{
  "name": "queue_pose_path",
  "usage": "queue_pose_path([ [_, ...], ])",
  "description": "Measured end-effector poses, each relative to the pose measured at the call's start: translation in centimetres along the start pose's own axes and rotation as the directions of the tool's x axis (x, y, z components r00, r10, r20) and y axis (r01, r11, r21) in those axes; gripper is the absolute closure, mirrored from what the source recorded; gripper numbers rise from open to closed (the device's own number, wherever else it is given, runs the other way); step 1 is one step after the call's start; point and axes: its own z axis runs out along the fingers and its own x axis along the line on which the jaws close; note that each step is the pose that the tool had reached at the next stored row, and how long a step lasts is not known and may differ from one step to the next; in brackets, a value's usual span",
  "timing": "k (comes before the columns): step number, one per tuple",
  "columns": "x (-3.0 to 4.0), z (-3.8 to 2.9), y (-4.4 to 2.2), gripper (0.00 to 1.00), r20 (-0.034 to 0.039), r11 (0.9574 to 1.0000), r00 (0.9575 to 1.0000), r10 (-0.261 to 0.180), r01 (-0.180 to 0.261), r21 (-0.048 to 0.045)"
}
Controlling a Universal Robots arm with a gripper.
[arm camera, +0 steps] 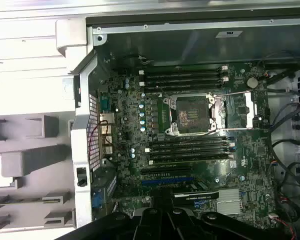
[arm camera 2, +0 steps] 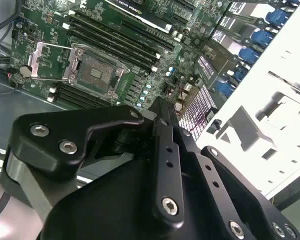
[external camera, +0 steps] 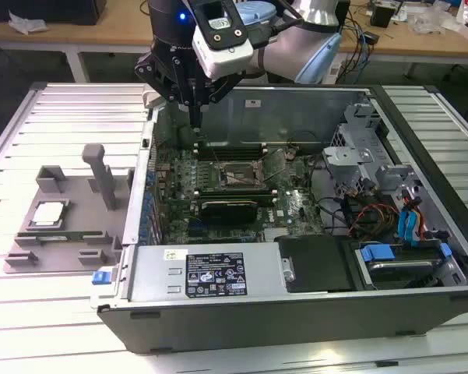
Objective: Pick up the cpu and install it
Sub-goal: 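Reach for the cpu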
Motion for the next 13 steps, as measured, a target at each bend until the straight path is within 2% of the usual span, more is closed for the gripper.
queue_pose_path([
  [6,0.0,0.0,0.0,0.89,0.0,1.0,1.0,0.0,0.0,0.0],
  [10,0.5,-0.01,-0.04,0.89,0.0,1.0,1.0,0.0,0.0,0.0],
  [13,1.17,-0.03,-0.09,0.89,0.0,1.0,1.0,0.0,0.0,0.0],
])
